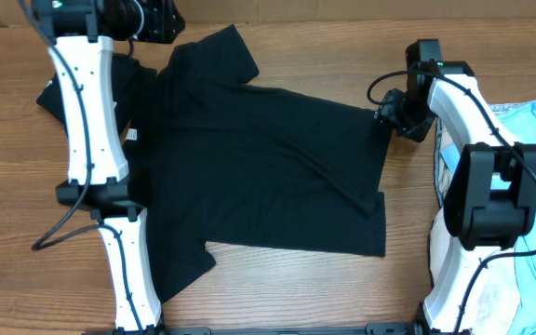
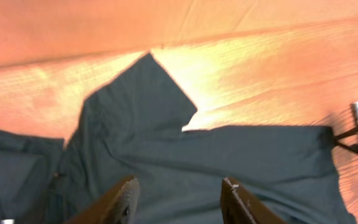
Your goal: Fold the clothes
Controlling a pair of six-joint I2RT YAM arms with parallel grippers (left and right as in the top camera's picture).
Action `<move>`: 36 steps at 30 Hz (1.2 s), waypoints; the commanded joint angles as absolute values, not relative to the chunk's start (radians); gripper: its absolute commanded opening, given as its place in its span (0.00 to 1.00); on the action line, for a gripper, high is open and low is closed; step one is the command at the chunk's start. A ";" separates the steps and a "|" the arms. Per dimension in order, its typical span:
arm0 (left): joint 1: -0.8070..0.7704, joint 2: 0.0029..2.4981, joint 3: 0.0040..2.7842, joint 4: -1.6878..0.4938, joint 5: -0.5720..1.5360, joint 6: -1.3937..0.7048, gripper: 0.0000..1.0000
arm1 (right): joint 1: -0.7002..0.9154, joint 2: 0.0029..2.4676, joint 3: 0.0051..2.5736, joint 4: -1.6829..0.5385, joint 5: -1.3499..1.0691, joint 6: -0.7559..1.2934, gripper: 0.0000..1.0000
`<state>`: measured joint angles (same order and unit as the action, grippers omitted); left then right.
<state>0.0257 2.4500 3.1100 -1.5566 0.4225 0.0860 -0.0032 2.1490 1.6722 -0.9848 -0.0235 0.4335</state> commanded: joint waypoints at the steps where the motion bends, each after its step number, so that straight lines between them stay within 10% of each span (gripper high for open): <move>1: 0.025 2.356 3.140 -1.561 0.415 0.108 0.49 | -0.007 2.177 1.638 -0.949 -0.044 0.342 0.68; 11: 0.025 2.202 3.139 -1.671 0.321 0.109 0.45 | -0.007 2.235 1.561 -0.794 -0.171 0.335 0.42; 16: 0.025 2.055 3.115 -1.687 0.222 0.096 0.44 | -0.016 2.235 1.565 -0.698 -0.174 0.340 0.04; 27: 0.026 1.869 2.988 -1.680 0.122 0.063 0.53 | -0.218 2.235 1.643 -0.259 -0.526 0.542 0.06; 31: 0.026 1.869 2.897 -1.679 0.122 0.064 0.68 | -0.287 2.227 1.666 -0.249 -0.668 0.443 0.47; 36: 0.026 1.862 2.875 -1.670 0.095 0.063 0.79 | -0.342 2.150 1.686 -0.383 -0.743 0.295 0.59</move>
<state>0.0257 1.8759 2.8731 -1.6764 0.1322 0.0696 -0.3363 2.2250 1.6569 -0.3626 -0.6445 0.4007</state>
